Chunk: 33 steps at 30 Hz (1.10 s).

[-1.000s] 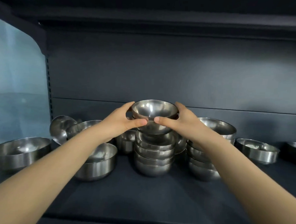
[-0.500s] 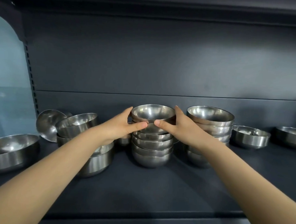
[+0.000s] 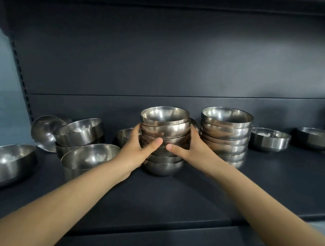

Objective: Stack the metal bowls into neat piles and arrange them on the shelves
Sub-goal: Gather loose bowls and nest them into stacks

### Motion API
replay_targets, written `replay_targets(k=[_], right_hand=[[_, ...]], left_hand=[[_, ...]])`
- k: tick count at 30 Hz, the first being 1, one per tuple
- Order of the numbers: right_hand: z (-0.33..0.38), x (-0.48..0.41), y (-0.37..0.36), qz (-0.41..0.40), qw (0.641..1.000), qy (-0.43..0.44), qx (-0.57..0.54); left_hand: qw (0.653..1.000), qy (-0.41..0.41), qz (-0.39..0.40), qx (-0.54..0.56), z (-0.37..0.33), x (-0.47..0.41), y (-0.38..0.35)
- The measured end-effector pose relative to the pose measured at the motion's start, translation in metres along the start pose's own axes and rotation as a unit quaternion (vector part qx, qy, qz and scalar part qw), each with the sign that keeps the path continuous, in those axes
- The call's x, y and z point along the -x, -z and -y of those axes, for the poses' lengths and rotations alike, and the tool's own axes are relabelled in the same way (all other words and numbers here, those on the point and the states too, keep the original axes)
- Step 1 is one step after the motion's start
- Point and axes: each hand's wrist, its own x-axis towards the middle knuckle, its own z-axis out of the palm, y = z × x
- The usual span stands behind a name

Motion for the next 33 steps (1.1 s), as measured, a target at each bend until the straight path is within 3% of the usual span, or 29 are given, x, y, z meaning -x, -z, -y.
replay_targets(k=[11, 19, 33], right_hand=[[-0.012, -0.001, -0.005, -0.014, 0.997, -0.045, -0.054], [-0.01, 0.001, -0.005, -0.01, 0.996, -0.069, -0.048], [0.03, 0.05, 0.03, 0.027, 0.975, -0.052, 0.214]], left_hand=[[0.999, 0.005, 0.019, 0.048, 0.008, 0.003, -0.007], [1.0, -0.003, 0.004, 0.008, 0.005, 0.005, -0.009], [0.973, 0.046, -0.024, -0.223, -0.031, 0.056, -0.003]])
